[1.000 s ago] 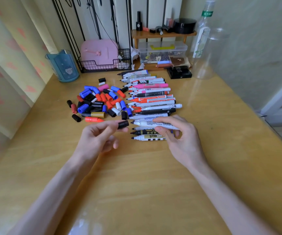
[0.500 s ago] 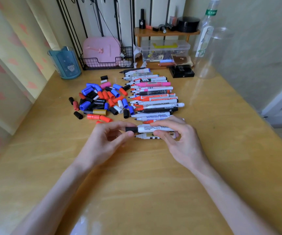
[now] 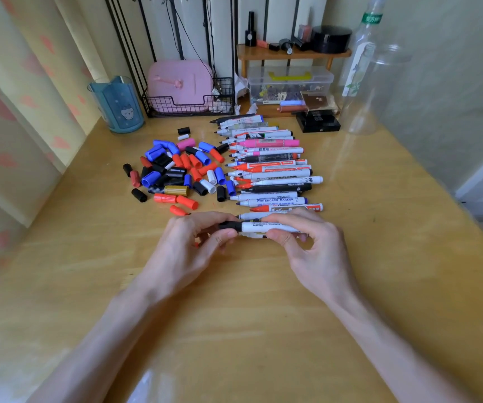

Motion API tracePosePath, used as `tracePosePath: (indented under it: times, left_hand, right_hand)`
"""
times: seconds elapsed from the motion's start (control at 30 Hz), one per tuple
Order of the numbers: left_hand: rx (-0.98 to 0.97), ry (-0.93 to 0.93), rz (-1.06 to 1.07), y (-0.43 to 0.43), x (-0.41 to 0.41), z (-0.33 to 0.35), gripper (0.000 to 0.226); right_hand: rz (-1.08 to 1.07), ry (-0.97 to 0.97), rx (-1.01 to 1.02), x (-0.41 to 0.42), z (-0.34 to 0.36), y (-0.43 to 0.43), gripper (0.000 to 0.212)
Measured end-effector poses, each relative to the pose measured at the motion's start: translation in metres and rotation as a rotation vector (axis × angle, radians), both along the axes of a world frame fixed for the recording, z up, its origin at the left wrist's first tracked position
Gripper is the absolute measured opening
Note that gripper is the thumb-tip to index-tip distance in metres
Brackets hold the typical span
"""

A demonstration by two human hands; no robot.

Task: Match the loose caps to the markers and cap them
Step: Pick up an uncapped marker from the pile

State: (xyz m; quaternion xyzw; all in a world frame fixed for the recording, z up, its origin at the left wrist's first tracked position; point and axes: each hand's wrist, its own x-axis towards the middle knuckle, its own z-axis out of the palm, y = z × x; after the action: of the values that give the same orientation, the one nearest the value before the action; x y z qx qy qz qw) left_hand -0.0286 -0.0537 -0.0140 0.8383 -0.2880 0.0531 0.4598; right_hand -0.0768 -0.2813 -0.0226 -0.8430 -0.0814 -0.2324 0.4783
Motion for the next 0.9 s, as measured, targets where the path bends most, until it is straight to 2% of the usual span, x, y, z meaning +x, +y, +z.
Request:
tracePosePath:
  times: [0.17, 0.27, 0.43, 0.6, 0.67, 0.7, 0.77, 0.9]
  left_hand:
    - [0.099, -0.098, -0.022, 0.001, 0.006, 0.000, 0.017]
    - [0.105, -0.131, 0.032, 0.001, 0.009, 0.005, 0.020]
    - [0.034, -0.016, 0.057, 0.002, 0.007, 0.005, 0.018]
    - [0.014, 0.053, 0.080, 0.009, 0.009, 0.005, 0.024]
    - [-0.030, 0.089, 0.116, 0.020, 0.014, 0.004, 0.026]
    - [-0.045, 0.092, 0.137, 0.025, 0.016, 0.003, 0.020]
    - [0.008, 0.028, 0.198, 0.030, 0.021, -0.001, 0.008]
    - [0.195, -0.101, 0.294, 0.028, 0.032, -0.012, 0.022]
  right_hand:
    - [0.005, 0.026, -0.001, 0.003, 0.002, -0.005, 0.021]
    - [-0.002, -0.037, -0.033, 0.005, 0.007, -0.004, 0.021]
    - [-0.061, -0.174, -0.121, 0.005, 0.004, 0.004, 0.023]
    - [-0.094, -0.257, -0.133, 0.004, 0.007, 0.000, 0.039]
    - [-0.130, -0.268, -0.070, 0.006, 0.011, -0.013, 0.035]
    - [-0.150, -0.253, -0.036, 0.007, 0.012, -0.017, 0.029]
    - [-0.160, -0.196, 0.007, 0.009, 0.011, -0.019, 0.023]
    - [-0.144, -0.126, 0.001, 0.009, 0.007, -0.011, 0.022]
